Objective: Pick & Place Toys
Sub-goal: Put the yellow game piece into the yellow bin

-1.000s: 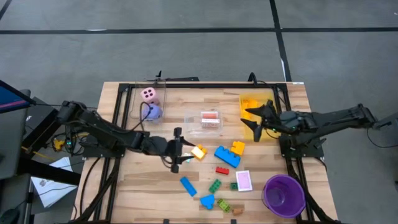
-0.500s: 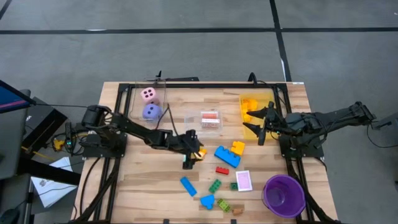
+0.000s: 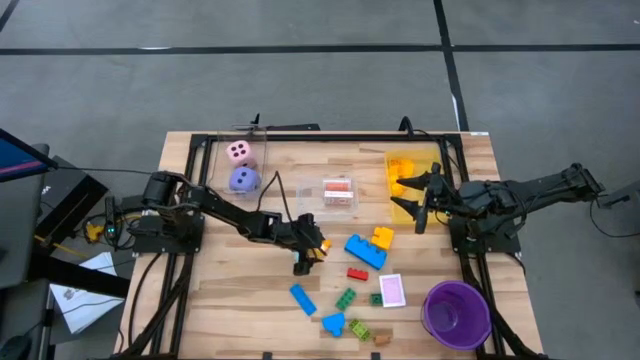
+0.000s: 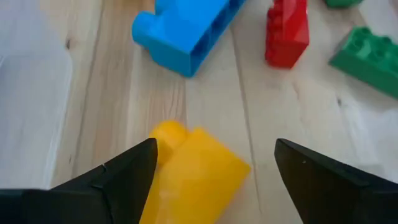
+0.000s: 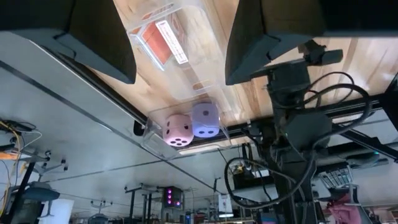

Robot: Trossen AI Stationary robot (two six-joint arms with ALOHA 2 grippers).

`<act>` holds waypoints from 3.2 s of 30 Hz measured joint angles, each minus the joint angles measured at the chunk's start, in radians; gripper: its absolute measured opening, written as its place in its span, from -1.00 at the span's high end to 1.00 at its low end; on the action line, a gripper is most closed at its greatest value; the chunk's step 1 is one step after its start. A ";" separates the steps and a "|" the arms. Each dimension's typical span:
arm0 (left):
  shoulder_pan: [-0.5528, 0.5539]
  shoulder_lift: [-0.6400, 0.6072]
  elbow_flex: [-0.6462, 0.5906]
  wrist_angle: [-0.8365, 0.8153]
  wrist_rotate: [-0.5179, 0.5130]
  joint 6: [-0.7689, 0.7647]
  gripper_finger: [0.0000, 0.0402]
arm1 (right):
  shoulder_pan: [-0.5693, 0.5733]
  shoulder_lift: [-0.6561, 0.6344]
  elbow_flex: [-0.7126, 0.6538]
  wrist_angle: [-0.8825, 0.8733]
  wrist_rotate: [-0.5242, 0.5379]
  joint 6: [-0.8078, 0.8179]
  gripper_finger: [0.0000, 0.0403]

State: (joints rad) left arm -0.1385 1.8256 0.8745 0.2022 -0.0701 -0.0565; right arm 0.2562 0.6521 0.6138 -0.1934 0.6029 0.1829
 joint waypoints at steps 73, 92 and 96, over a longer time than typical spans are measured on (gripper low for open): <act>-0.212 -0.007 0.016 -0.046 -0.062 0.197 -0.78 | 0.000 0.000 0.000 -0.007 -0.082 -0.007 -0.19; -0.105 -0.007 -0.014 -0.114 0.131 0.148 -0.73 | 0.000 0.000 0.000 -0.014 -0.082 -0.008 -0.19; -0.106 -0.007 -0.027 -0.082 0.131 0.134 -0.70 | 0.000 0.000 0.000 -0.014 -0.082 -0.008 -0.19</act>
State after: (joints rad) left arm -0.2444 1.8187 0.8478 0.1203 0.0605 0.0778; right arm 0.2562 0.6525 0.6140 -0.2077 0.5205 0.1753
